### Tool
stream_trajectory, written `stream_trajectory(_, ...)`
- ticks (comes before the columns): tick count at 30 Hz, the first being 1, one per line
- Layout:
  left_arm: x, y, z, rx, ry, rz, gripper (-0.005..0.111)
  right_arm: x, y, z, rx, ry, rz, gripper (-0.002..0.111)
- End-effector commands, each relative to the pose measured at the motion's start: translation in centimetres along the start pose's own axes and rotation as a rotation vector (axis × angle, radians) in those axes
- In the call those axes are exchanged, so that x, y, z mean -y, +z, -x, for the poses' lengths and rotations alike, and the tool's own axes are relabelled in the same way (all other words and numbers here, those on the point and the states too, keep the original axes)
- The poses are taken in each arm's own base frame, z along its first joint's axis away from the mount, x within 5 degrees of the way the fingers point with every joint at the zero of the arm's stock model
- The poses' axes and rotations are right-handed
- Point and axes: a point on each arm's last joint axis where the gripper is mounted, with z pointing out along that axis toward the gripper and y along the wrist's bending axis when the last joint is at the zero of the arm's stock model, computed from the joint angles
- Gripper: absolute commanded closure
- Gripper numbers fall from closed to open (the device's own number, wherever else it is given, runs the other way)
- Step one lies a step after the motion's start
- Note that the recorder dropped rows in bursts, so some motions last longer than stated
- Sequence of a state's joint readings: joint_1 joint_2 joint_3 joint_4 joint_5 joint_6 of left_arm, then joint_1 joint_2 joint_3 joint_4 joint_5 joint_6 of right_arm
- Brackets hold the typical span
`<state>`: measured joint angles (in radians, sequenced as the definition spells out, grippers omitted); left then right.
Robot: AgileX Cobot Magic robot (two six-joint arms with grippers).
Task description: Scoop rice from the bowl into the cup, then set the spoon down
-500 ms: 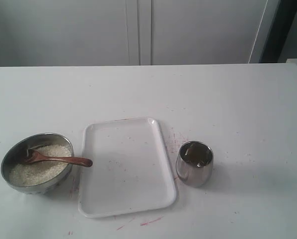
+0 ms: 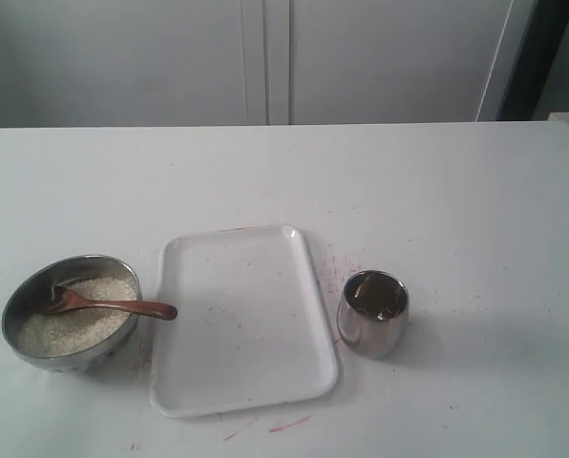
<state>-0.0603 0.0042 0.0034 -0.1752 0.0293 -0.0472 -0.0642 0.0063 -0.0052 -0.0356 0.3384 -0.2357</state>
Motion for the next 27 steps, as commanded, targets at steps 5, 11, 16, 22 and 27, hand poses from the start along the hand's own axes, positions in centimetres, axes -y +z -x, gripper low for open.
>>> stream_trajectory(5,0.0,0.0,0.2,0.012,-0.011,-0.005,0.092,0.0,0.0,-0.1,0.002,0.004,-0.007,0.108)
stream_trajectory(11,0.0,0.0,0.2,0.012,-0.011,-0.005,0.092,0.0,0.0,-0.1,0.001,0.0,-0.008,0.108)
stream_trajectory(16,0.0,0.0,0.2,0.012,-0.011,-0.005,0.092,0.2,0.0,0.4,0.058,-0.012,-0.025,0.108)
stream_trajectory(22,0.0,0.0,0.2,0.012,-0.011,-0.005,0.092,0.7,-0.5,2.7,0.326,0.076,-0.071,0.108)
stream_trajectory(27,0.0,0.0,0.2,0.012,-0.011,-0.005,0.092,0.9,-0.9,3.8,0.461,0.34,-0.035,0.108)
